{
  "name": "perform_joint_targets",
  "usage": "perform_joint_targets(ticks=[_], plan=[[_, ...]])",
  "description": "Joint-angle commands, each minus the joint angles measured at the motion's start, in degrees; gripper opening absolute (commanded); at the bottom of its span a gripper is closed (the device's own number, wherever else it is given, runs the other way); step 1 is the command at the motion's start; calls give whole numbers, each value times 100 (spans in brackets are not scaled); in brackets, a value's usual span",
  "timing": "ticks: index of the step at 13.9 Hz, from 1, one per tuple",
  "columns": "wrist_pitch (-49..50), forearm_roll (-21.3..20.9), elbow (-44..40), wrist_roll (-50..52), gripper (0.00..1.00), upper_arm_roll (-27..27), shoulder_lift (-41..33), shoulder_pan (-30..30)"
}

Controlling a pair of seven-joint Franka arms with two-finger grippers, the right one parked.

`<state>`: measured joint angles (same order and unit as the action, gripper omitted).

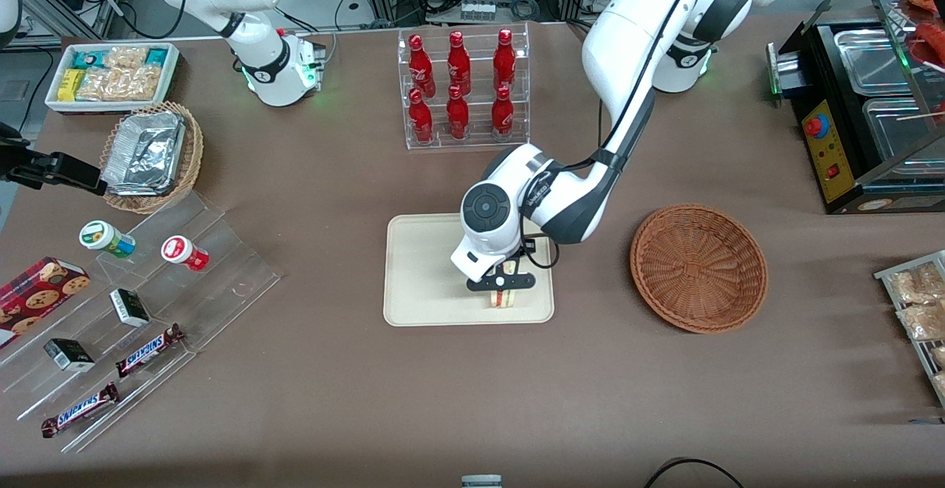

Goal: Place sandwich from basket to tray
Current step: 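Lower the sandwich onto the tray and open the left gripper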

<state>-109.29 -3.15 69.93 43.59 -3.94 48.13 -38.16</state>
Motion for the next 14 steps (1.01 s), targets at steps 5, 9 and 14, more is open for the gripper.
perform_joint_targets(ticks=[5, 9, 14], plan=[[-58, -203, -208, 132, 0, 95, 328, -218], [-110, -203, -191, 114, 100, 86, 319, -209], [-93, -212, -243, 80, 100, 103, 232, -192]])
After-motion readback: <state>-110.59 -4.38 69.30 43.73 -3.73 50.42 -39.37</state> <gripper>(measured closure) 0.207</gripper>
